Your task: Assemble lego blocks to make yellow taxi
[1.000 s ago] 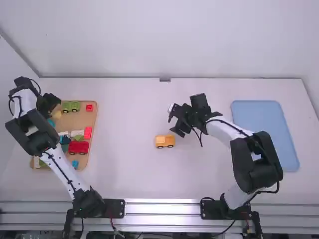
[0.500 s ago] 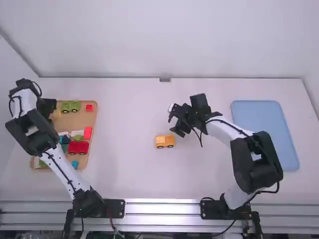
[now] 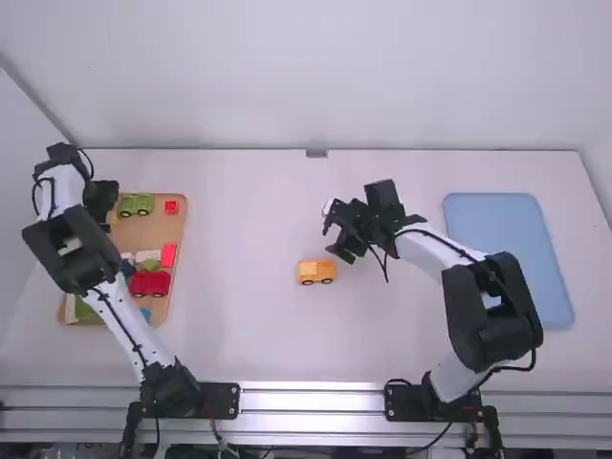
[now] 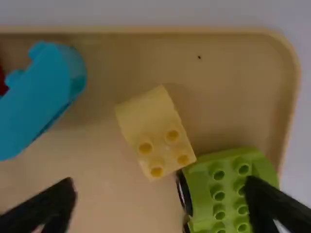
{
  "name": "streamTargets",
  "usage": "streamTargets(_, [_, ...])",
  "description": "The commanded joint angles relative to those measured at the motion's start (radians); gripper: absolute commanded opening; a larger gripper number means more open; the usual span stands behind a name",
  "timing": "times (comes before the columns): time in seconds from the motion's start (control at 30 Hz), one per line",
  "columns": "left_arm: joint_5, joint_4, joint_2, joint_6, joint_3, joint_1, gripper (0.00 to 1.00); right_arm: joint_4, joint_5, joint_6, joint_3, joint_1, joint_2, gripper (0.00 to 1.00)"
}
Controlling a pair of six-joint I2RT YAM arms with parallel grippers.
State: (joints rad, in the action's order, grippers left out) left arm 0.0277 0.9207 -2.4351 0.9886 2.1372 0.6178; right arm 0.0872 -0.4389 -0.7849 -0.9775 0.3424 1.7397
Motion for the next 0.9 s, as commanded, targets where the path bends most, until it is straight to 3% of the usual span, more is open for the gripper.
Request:
streamTargets(0.0, [0.034, 0.006, -0.019, 0.007, -0.005, -0.01, 0.99, 0.004, -0.008, 0.003, -0.022, 0.005, -0.021, 0.98])
streamTargets(0.87, [0.062, -0.082, -0.021, 0.018, -0.056, -0.005, 0.97, 0.026, -0.008, 0.003, -0.021, 0.005, -0.021, 0.99])
